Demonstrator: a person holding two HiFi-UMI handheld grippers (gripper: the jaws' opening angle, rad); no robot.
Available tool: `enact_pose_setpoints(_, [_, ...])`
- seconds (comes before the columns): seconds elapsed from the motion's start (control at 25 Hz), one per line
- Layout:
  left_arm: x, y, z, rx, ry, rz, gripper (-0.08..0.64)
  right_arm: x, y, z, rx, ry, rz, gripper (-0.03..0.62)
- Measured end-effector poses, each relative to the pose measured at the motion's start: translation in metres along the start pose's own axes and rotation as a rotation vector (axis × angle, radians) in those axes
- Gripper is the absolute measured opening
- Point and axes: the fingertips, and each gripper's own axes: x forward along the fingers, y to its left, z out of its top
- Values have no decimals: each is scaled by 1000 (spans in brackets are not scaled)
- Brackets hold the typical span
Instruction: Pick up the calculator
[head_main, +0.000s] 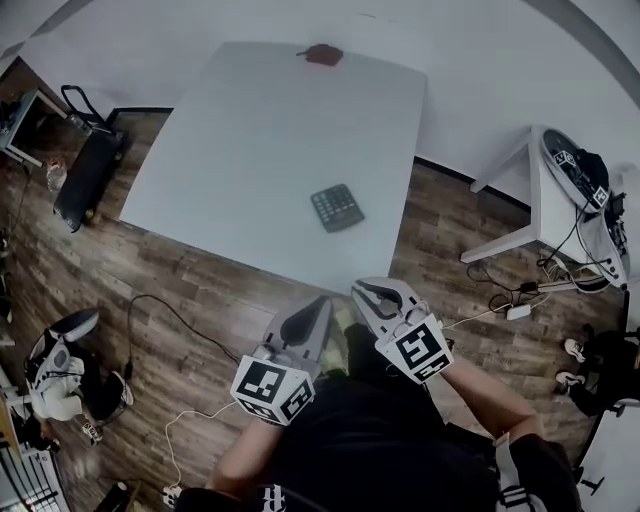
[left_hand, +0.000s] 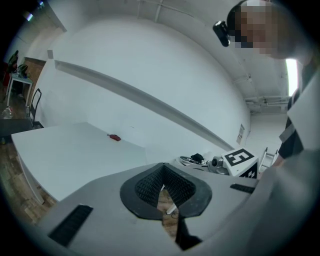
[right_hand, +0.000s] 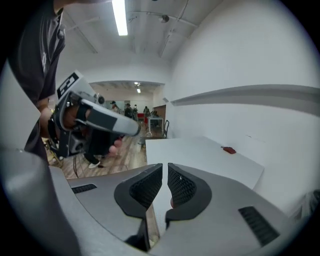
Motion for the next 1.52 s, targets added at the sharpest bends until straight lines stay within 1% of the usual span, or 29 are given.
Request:
enact_pose_setpoints(0.12, [15, 16, 1, -12, 15, 35, 6, 31, -23, -27, -89, 54, -5, 17])
enact_pose_setpoints(0.2, [23, 26, 2, -25, 26, 58, 6, 53, -34, -44, -180, 89, -6, 18])
enact_pose_setpoints(0.36, [38, 45, -1, -69, 46, 93, 6, 93, -50, -85, -392, 174, 4, 49])
enact_pose_setpoints(0.48, [47, 54, -3, -90, 58, 99, 6, 119, -58, -119, -581, 231, 3, 76])
enact_pose_setpoints(0.6, [53, 66, -7, -108, 68, 120, 6, 142, -68, -149, -768, 267, -12, 109])
enact_pose_setpoints(0.72, [56, 77, -10, -133, 80, 149, 5, 160, -79, -172, -894, 279, -13, 120])
enact_pose_setpoints(0.84, [57, 88, -14, -158, 87, 173, 6, 175, -82, -183, -963, 259, -7, 121])
enact_pose_setpoints(1.04, [55, 96, -19, -190, 97, 198, 6, 190, -80, -197, -1032, 253, 11, 121])
enact_pose_setpoints(1.2, [52, 99, -23, -202, 99, 206, 6, 200, -85, -209, -1080, 269, -4, 120])
enact_pose_setpoints(1.36, [50, 101, -28, -213, 101, 218, 6, 209, -87, -217, -1127, 260, -19, 119])
enact_pose_setpoints(1.52, [48, 99, -30, -224, 98, 218, 6, 208, -91, -219, -1152, 243, -40, 66])
